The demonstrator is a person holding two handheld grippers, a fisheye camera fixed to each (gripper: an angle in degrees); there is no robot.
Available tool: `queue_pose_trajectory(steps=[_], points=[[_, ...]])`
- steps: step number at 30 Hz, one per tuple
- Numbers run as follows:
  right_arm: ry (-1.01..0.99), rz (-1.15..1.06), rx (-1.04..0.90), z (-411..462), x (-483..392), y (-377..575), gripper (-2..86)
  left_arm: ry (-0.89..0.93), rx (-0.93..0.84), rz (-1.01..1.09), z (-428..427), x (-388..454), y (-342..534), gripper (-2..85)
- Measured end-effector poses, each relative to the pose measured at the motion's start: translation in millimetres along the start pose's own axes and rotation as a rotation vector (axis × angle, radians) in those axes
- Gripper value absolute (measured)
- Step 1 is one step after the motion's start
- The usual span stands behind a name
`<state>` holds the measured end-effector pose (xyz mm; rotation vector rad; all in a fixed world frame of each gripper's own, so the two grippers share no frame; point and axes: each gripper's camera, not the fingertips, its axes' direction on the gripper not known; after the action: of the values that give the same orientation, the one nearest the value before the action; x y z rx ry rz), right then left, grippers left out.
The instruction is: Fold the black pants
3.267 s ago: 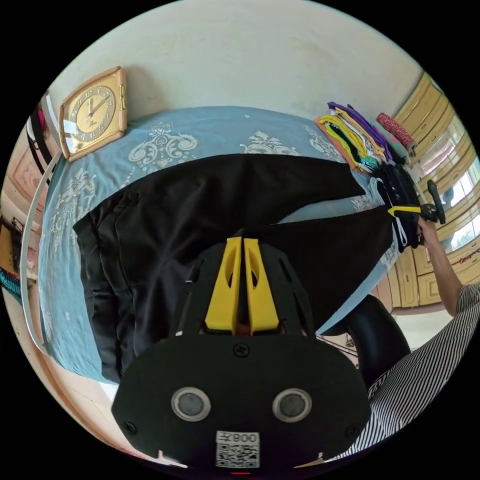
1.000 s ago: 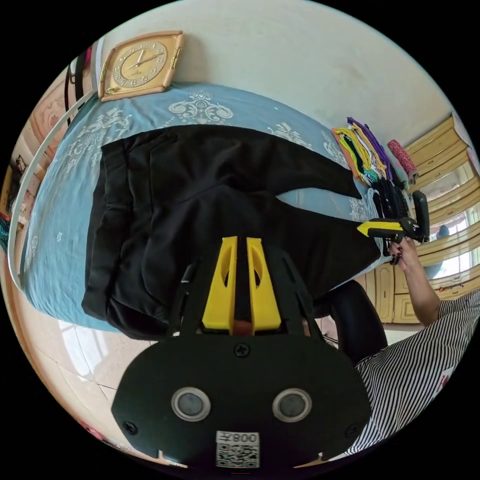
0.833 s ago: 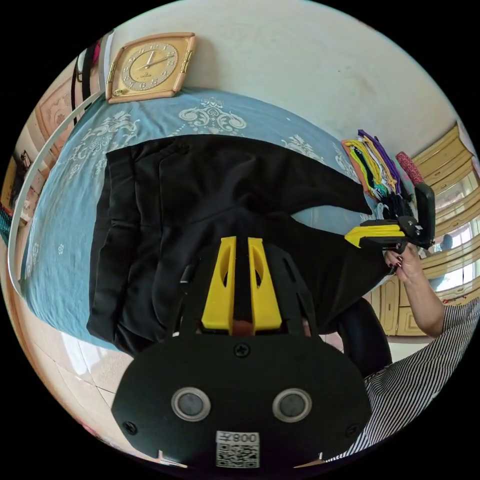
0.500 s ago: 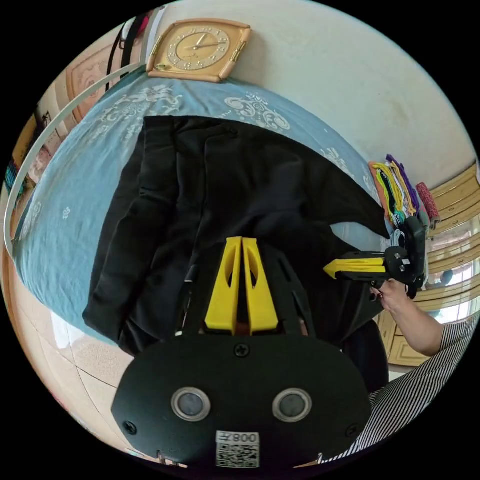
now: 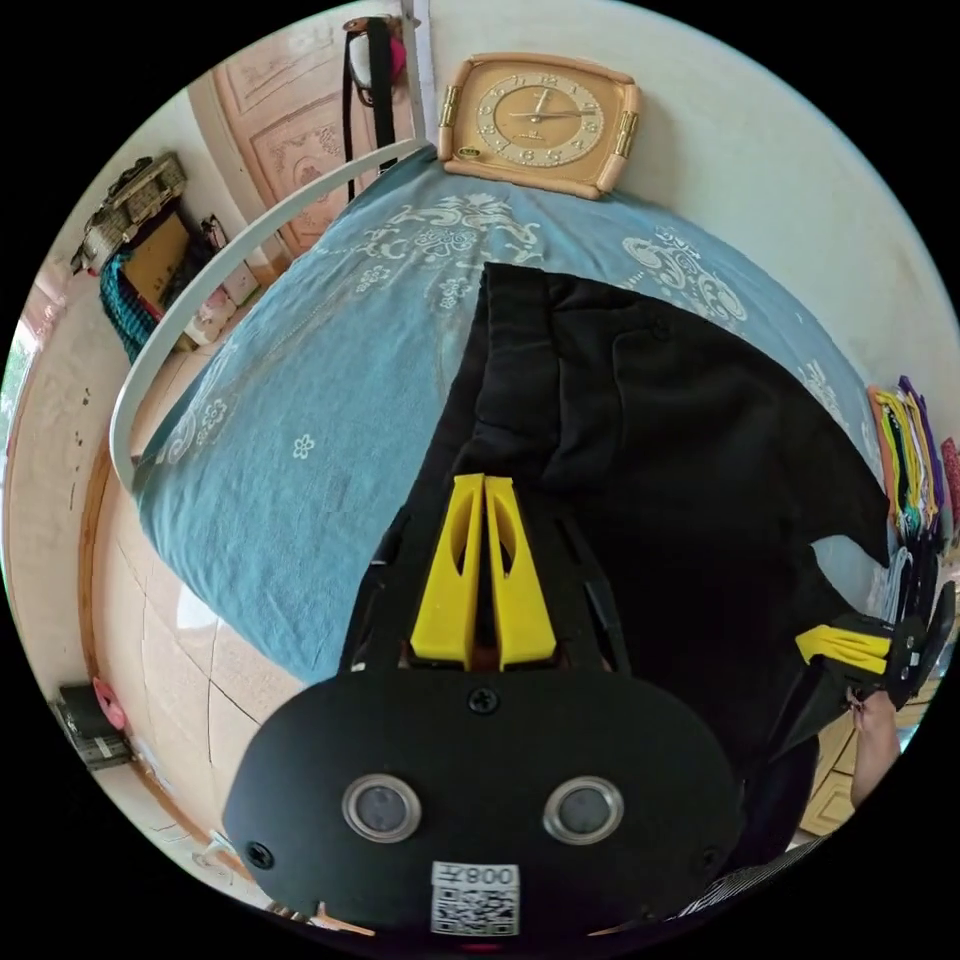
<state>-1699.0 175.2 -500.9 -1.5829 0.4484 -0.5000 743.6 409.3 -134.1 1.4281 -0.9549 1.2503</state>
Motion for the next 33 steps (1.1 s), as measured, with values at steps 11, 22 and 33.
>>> queue_pose_trajectory(steps=[11,22,33], points=[[-0.036,0.045,0.117,-16,24,-108,0.0,0.051,0.061,0.113,1,30,-5,0.0],[-0.098,0.166,0.111,13,61,-122,0.1,0.041,0.103,0.037,-6,18,12,0.1],[-0.104,0.081,0.041,55,17,-57,0.1,0.062,0.020,-0.010,-5,-2,111,0.0]])
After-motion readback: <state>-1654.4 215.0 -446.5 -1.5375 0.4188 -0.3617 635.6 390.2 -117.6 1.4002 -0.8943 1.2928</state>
